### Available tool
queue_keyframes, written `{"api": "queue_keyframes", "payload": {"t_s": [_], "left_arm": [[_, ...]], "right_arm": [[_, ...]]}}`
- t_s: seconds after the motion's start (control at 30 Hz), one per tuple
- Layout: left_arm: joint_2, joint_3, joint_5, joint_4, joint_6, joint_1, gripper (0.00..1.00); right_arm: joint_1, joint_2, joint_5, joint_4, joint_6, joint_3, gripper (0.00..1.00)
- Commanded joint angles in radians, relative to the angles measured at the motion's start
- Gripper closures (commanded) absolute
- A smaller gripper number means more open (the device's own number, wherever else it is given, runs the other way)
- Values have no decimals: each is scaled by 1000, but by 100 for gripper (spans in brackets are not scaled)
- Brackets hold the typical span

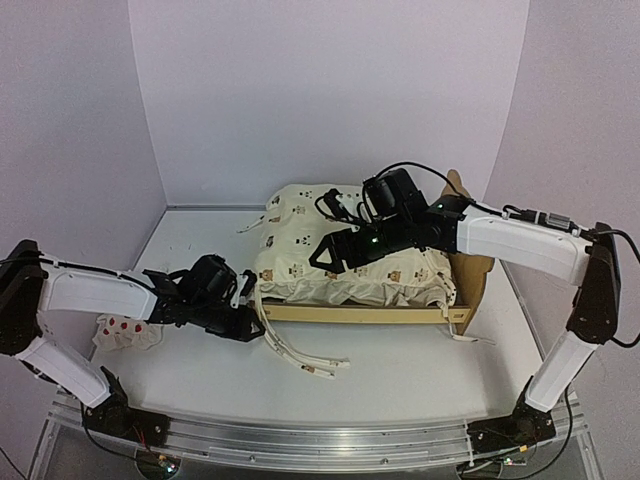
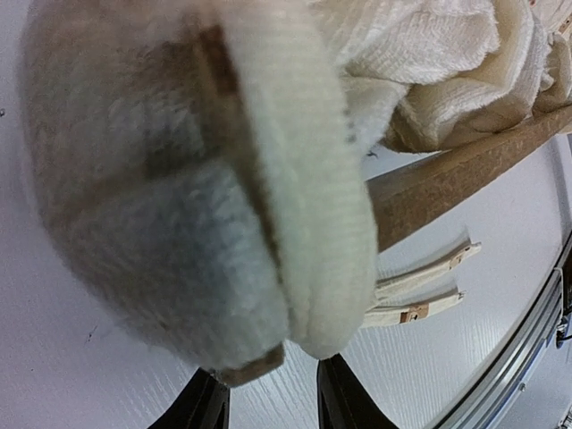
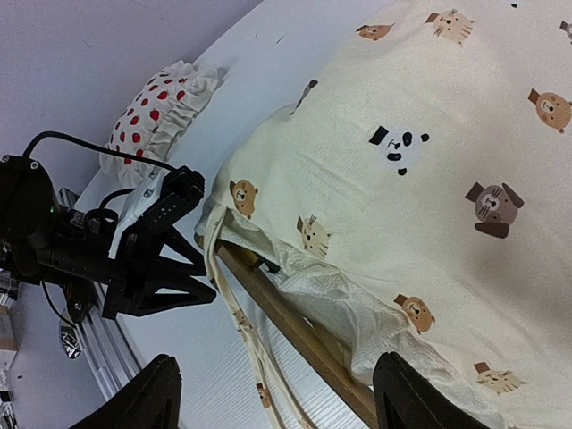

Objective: Set up the pet bed

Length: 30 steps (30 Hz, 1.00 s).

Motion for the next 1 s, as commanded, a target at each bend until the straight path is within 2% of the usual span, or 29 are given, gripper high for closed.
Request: {"api": "queue_keyframes", "payload": {"t_s": [0.0, 0.17, 0.37, 0.43, 0.57, 0.87, 0.97], "left_arm": [[17, 48, 0, 66, 1, -8, 64], [30, 65, -16, 76, -6, -16, 63], [57, 84, -49, 84, -17, -24, 72], [65, 96, -63, 76, -19, -29, 79], [65, 124, -75, 45, -20, -45, 99], [30, 303, -121, -193, 15, -93, 100], [24, 377, -183, -282, 28, -94, 100]], "right_arm": [[6, 10, 5, 7, -12, 17, 25], [7, 12, 1, 8, -12, 12, 26], [7, 7, -2, 9, -12, 1, 26], [6, 8, -7, 9, -12, 0, 26], [6, 21, -28, 12, -6, 9, 26], [50, 123, -59, 24, -50, 93, 26], [60, 160, -54, 26, -67, 123, 26]]}}
